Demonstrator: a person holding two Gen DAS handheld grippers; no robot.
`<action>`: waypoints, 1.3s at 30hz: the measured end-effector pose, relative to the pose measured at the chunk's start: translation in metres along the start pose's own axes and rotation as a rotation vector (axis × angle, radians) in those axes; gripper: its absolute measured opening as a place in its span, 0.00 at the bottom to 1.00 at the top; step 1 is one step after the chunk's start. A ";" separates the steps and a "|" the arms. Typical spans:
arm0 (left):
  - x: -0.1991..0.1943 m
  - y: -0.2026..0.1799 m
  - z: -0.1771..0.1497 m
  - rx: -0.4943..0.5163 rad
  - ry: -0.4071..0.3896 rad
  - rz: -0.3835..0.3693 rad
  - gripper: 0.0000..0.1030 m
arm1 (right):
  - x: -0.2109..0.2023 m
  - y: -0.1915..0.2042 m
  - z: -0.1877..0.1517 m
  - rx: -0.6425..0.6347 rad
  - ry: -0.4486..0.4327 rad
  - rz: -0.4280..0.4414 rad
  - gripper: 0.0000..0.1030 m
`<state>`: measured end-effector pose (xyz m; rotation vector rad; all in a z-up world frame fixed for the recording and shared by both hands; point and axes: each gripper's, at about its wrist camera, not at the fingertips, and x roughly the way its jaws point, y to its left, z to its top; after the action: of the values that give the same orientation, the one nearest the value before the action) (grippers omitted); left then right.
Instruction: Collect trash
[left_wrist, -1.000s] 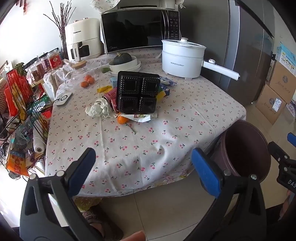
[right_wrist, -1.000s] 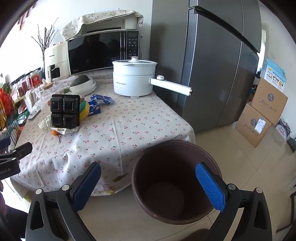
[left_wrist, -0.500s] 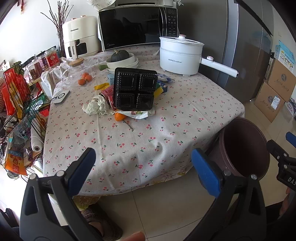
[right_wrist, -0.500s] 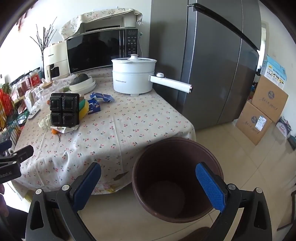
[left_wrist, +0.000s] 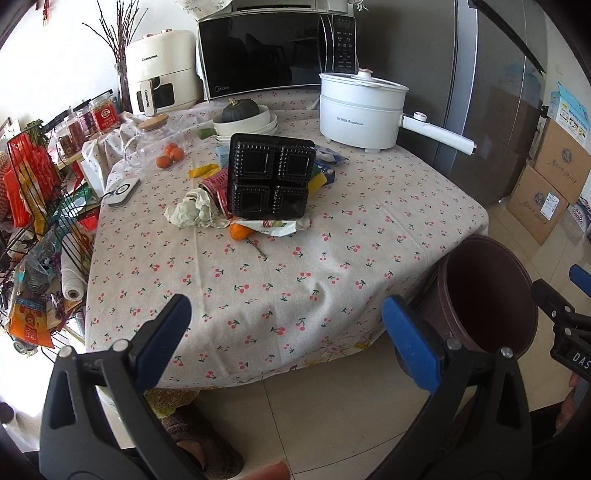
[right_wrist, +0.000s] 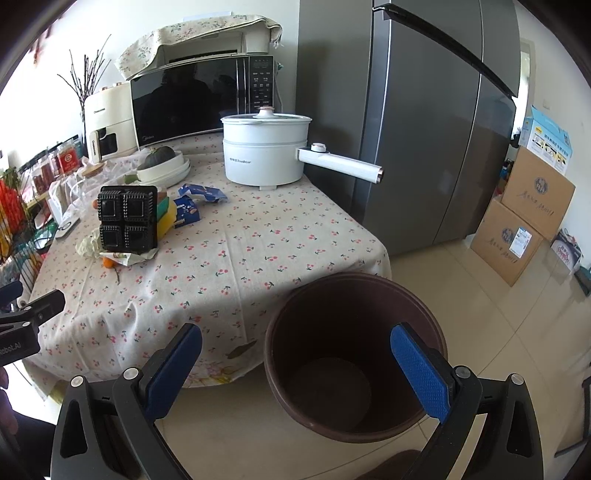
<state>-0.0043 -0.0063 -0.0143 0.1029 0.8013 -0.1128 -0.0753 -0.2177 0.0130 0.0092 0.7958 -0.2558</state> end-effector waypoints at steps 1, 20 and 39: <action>0.000 0.000 0.000 0.000 0.001 -0.001 1.00 | 0.000 -0.001 0.000 0.001 0.000 0.001 1.00; 0.000 0.000 0.001 -0.001 0.002 0.001 1.00 | 0.000 -0.002 -0.001 0.001 0.000 0.001 1.00; -0.001 0.004 -0.001 -0.004 0.003 -0.001 1.00 | 0.000 -0.004 -0.002 0.003 -0.001 -0.006 1.00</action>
<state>-0.0051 -0.0027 -0.0145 0.0992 0.8040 -0.1119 -0.0779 -0.2218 0.0118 0.0090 0.7945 -0.2628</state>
